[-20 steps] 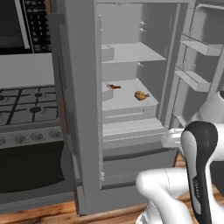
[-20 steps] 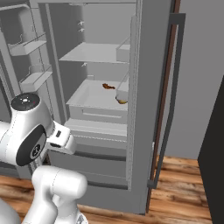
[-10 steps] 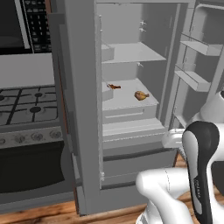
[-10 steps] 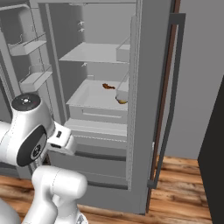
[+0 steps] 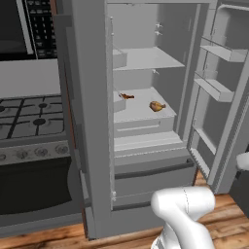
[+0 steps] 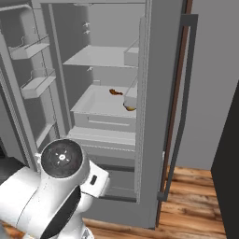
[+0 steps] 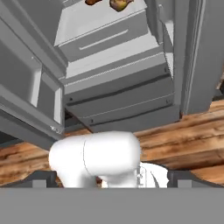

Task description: Place the chicken drumstick on the counter behind the older chicken drumstick on the same shelf of the fridge to maintain FIFO order. Close the fridge door when finished.

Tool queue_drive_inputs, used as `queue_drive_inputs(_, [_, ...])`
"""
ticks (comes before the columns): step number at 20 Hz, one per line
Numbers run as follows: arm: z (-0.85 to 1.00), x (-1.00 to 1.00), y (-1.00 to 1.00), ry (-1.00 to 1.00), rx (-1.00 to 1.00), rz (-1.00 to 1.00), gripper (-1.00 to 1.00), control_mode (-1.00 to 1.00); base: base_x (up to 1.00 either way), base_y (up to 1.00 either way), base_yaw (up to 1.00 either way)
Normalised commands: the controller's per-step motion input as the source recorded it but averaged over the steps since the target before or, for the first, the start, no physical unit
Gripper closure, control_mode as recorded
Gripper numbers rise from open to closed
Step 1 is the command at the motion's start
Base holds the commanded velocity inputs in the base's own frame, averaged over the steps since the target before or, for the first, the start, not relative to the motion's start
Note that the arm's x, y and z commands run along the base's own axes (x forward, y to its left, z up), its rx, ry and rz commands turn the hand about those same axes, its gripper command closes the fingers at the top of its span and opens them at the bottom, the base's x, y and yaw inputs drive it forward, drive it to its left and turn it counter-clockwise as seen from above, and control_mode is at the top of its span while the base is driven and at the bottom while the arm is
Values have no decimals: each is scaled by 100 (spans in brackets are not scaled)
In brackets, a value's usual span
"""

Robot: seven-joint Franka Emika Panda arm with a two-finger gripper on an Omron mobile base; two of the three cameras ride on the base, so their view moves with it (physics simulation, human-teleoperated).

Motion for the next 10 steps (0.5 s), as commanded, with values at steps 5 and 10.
queue_drive_inputs(5, [0, -15, -100, -22, 20, -7, -100, -100, 0, 0, 0])
queue_drive_inputs(10, [0, 38, -100, -16, 23, 0, -100, -100, 0, 0, 0])
